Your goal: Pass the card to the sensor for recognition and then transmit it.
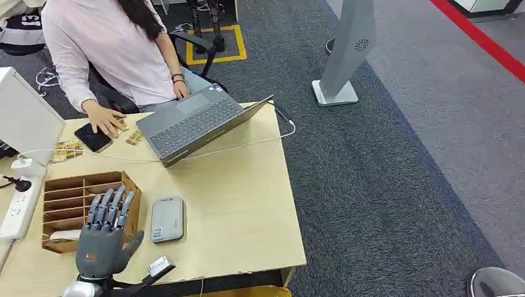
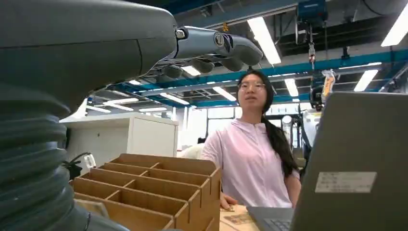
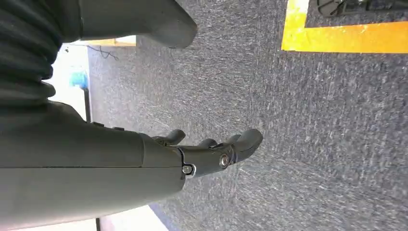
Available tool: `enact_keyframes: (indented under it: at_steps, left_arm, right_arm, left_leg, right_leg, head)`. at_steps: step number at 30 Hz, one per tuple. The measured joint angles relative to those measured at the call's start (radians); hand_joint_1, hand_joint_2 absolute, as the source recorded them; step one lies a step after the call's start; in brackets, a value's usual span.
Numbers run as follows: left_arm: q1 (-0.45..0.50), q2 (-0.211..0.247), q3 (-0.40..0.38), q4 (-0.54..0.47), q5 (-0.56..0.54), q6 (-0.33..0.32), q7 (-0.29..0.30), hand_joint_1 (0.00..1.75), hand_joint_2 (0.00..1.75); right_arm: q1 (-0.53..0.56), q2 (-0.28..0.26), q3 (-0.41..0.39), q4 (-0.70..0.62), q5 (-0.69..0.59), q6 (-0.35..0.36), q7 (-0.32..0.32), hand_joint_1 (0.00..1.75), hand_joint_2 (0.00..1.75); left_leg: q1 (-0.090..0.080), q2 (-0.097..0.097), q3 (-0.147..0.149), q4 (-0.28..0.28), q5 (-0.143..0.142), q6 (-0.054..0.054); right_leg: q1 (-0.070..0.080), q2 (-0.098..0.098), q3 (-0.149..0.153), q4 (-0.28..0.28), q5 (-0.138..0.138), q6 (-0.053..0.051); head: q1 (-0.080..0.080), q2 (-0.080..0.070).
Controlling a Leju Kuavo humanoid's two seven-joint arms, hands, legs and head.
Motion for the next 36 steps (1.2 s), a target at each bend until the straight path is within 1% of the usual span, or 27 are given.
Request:
enact_keyframes:
  at_steps: [5,18,25,29,36]
  left_arm:
    - [0.037,0.011,-0.025,-0.029,-0.003,-0.003,0.011,0.0,1.75]
    - [0.046,0.013,-0.05,-0.047,-0.003,-0.018,0.022,0.0,1.75]
    - [0.042,0.032,-0.052,-0.047,-0.021,-0.126,0.092,0.0,1.75]
    - [0.039,0.063,-0.051,-0.047,-0.018,-0.177,0.116,0.0,1.75]
    - [0.052,0.111,-0.051,-0.076,0.0,-0.206,0.138,0.0,1.75]
  right_arm:
    - [0.005,-0.004,-0.006,0.0,-0.005,0.0,0.0,0.0,1.75]
    - [0.006,-0.007,-0.007,0.0,-0.005,0.0,0.0,0.0,1.75]
    - [0.007,-0.008,-0.007,0.0,-0.017,-0.002,0.003,0.0,1.75]
    - [0.009,-0.011,-0.007,0.0,-0.025,-0.003,0.002,0.0,1.75]
    - [0.011,-0.014,-0.007,0.0,-0.033,0.001,0.002,0.0,1.75]
  left_leg:
    - [0.0,0.0,0.0,0.0,0.0,0.0]
    - [0.0,0.0,0.001,0.0,0.0,0.0]
    - [0.0,0.0,0.001,0.0,0.0,0.0]
    - [0.0,0.0,0.001,0.0,0.0,0.0]
    - [0.0,0.0,0.001,0.0,0.0,0.0]
  right_leg:
    - [0.0,0.0,0.0,0.0,0.0,0.0]
    - [0.0,0.0,0.001,0.0,0.0,0.0]
    - [0.0,0.0,0.001,0.0,0.0,0.0]
    - [0.0,0.0,0.001,0.0,0.0,0.0]
    - [0.0,0.0,0.001,0.0,0.0,0.0]
  head:
    - [0.0,0.0]
    - [0.0,0.0]
    - [0.0,0.0]
    - [0.0,0.0]
    - [0.0,0.0]
